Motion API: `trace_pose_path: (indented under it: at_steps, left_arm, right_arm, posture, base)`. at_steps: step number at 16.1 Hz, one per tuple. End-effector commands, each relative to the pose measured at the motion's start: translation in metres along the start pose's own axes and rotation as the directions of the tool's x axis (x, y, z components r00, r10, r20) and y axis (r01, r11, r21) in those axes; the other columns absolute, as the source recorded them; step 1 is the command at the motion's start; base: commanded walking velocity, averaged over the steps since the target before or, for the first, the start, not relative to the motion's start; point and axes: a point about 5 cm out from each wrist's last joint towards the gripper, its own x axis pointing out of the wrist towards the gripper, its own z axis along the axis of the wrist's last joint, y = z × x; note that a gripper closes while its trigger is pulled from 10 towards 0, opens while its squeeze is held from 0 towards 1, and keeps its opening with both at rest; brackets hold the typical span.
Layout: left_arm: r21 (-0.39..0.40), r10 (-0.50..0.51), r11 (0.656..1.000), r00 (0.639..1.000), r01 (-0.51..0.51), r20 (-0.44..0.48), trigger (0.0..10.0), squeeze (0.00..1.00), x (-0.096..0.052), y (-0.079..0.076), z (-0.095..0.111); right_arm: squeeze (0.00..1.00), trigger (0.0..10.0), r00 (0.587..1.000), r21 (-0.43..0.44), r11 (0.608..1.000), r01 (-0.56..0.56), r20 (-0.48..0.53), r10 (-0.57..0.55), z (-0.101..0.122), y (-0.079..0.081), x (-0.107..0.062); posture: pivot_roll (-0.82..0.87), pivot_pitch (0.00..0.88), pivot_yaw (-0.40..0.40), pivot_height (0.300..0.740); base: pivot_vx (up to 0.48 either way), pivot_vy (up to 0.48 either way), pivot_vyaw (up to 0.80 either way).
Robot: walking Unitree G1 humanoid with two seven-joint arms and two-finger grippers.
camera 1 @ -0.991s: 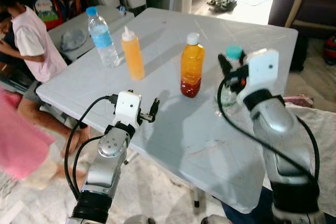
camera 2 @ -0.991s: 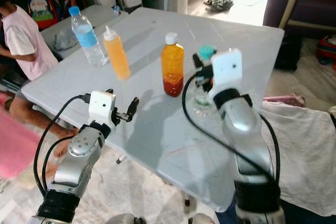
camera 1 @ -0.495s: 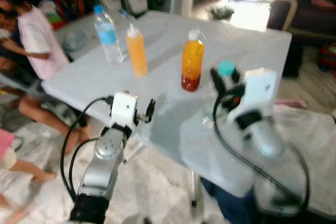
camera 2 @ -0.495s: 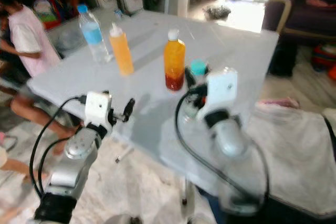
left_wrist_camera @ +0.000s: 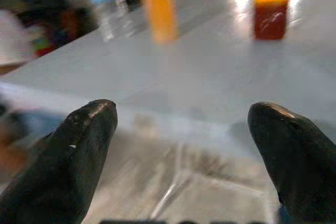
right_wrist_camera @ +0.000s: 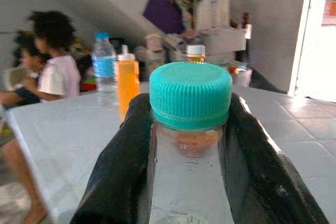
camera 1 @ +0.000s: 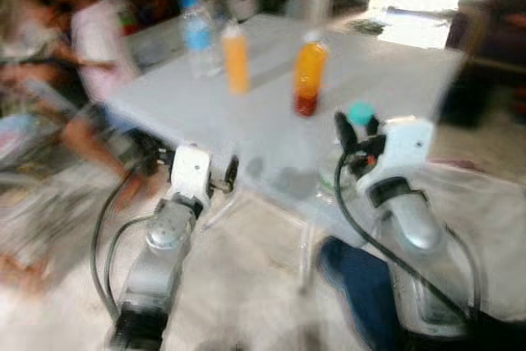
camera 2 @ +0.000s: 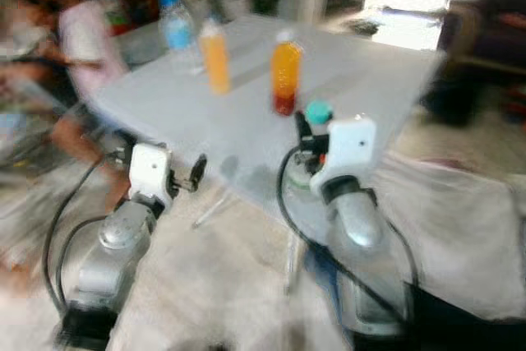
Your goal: Restocking fridge
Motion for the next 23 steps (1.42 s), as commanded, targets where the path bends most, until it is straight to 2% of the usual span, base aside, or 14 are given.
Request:
trace_pose_path:
  at_steps: [1,3,8,14,17,18,23]
  left_arm:
    - [0.068,0.086,0.994,0.996,-0.085,-0.02,10.0,0.0,0.003,0.014,0.0]
    - [0.05,0.197,0.98,0.979,-0.194,-0.06,10.0,0.0,0.001,0.036,-0.007]
    - [0.06,0.266,0.963,0.961,-0.262,-0.073,10.0,0.0,-0.001,0.055,-0.008]
    - [0.042,0.307,0.952,0.946,-0.305,-0.102,10.0,0.0,-0.005,0.052,-0.014]
    - [0.087,0.306,0.951,0.945,-0.297,-0.117,10.0,0.0,-0.008,0.05,-0.021]
    - [0.076,0.314,0.949,0.938,-0.306,-0.143,10.0,0.0,-0.01,0.05,-0.028]
    - [0.068,0.324,0.946,0.935,-0.317,-0.147,10.0,0.0,-0.011,0.053,-0.028]
  right_arm:
    - [0.0,10.0,0.998,0.029,1.0,-0.008,-0.064,0.01,-0.013,0.002,0.0]
    - [0.0,10.0,0.998,0.031,0.998,-0.047,-0.041,0.049,-0.01,0.008,0.003]
    - [0.0,10.0,0.992,0.019,0.992,-0.123,-0.017,0.123,-0.005,0.017,0.004]
    - [0.0,10.0,0.981,0.015,0.981,-0.194,0.001,0.194,-0.004,0.028,0.003]
    - [0.0,10.0,0.977,0.018,0.977,-0.212,-0.011,0.212,-0.008,0.029,0.001]
    - [0.0,10.0,0.974,0.015,0.974,-0.228,-0.017,0.228,-0.01,0.031,0.001]
    - [0.0,10.0,0.966,0.011,0.966,-0.259,-0.014,0.259,-0.011,0.034,0.001]
  posture:
    - [-0.06,0.004,0.093,0.74]
    - [-0.06,0.002,0.09,0.74]
    - [-0.05,0.004,0.082,0.74]
    - [-0.04,0.005,0.074,0.74]
    - [-0.03,0.005,0.072,0.74]
    - [-0.04,0.005,0.068,0.74]
    - [-0.04,0.011,0.056,0.74]
  base:
    - [0.0,0.0,0.8]
    - [0.0,0.24,0.8]
    - [0.0,0.48,0.8]
    - [0.0,0.48,0.8]
    - [0.0,0.48,0.8]
    - [0.0,0.48,0.8]
    - [0.0,0.48,0.8]
